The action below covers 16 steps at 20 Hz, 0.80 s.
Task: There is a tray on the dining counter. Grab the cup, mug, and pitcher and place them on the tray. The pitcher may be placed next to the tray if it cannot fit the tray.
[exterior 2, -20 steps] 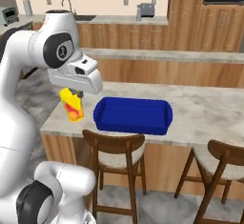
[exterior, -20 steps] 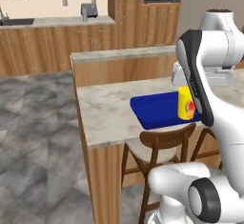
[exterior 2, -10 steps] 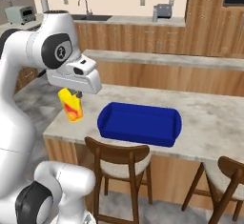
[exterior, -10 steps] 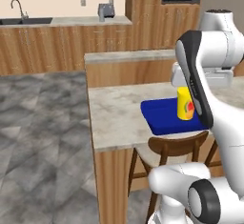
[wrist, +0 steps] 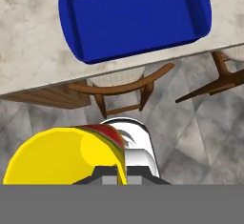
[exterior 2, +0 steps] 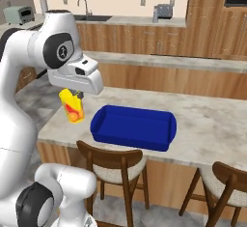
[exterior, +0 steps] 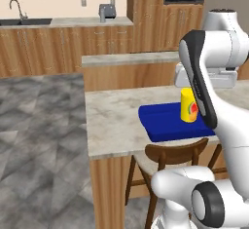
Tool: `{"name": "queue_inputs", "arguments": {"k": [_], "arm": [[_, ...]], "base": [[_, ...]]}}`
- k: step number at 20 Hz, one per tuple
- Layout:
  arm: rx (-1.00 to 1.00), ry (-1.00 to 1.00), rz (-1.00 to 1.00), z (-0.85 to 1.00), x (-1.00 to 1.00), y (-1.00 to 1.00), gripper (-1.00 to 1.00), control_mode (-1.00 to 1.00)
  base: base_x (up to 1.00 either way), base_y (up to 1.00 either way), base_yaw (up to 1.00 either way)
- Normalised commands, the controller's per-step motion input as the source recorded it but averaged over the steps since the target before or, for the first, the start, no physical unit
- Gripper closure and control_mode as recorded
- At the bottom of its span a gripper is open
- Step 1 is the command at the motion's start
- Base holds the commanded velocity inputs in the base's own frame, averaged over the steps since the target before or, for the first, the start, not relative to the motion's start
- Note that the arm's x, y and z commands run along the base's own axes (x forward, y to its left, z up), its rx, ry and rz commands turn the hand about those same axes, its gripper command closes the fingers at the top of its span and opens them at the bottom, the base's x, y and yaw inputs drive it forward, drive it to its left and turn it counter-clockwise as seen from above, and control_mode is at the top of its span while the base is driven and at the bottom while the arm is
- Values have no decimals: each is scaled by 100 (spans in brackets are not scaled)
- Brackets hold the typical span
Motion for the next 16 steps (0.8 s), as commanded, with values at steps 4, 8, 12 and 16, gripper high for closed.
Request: {"name": "queue_inputs", "arguments": {"k": [4, 8, 12, 16], "arm": [[0, 0, 0, 0, 0, 0, 100, 100], [0, 0, 0, 0, 0, 0, 100, 100], [0, 0, 0, 0, 0, 0, 100, 100], [7, 0, -5, 0, 53, -16, 100, -100]], "base": [[27, -18, -5], [43, -17, -4], [44, -17, -5], [0, 0, 0]]}}
